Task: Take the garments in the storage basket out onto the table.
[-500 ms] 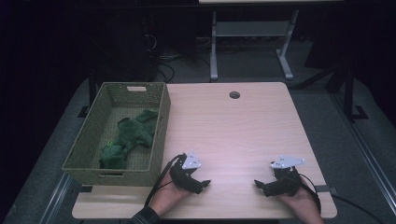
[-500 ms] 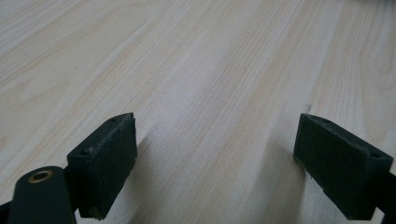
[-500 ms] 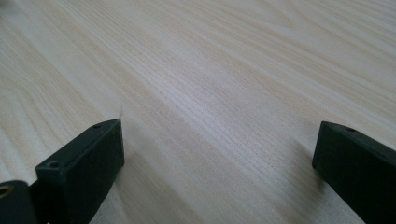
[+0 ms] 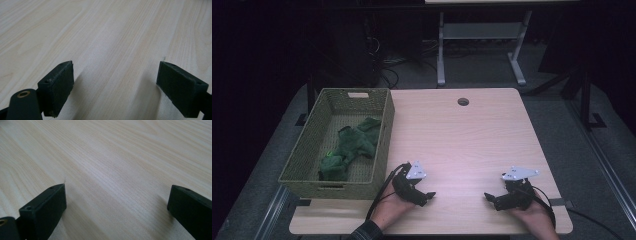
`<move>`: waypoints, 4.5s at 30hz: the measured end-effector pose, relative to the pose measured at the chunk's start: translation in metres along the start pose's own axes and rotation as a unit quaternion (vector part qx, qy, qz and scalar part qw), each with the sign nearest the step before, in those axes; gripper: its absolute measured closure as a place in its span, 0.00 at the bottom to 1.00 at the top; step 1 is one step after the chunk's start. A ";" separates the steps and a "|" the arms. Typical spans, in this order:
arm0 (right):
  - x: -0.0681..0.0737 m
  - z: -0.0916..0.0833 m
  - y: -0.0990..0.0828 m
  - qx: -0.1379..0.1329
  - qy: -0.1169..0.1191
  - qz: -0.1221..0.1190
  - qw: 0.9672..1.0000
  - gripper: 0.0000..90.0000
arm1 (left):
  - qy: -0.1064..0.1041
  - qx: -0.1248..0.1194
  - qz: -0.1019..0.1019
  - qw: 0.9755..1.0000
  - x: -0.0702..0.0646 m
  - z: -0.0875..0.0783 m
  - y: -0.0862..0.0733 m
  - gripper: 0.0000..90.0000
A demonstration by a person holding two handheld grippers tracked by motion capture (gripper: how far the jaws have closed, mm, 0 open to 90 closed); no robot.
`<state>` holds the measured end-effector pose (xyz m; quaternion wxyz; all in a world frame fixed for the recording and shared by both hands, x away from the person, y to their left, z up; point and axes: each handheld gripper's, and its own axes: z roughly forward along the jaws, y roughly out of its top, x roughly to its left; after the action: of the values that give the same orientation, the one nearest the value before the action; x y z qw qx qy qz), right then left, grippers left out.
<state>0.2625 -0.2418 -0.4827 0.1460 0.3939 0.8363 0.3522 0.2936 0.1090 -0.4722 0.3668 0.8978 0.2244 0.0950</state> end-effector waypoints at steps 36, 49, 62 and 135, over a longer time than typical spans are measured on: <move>0.000 0.000 0.000 0.001 0.001 0.003 1.000 0.02 | -0.006 -0.016 -0.008 1.000 0.008 -0.034 0.026 0.15; 0.000 0.000 0.000 0.001 0.001 0.003 1.000 0.02 | -0.011 -0.007 0.001 1.000 0.007 -0.043 0.041 0.15; 0.000 0.000 0.000 0.001 0.000 0.004 1.000 0.02 | -0.018 -0.020 0.002 1.000 0.012 -0.058 0.056 0.15; 0.000 0.001 0.001 -0.001 -0.008 0.010 1.000 0.02 | 0.042 -0.010 -0.065 0.997 0.131 -0.167 0.026 0.28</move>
<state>0.2629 -0.2409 -0.4828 0.1498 0.4046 0.8311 0.3509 0.3614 0.2574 -0.3340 0.3713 0.8729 0.2962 0.1111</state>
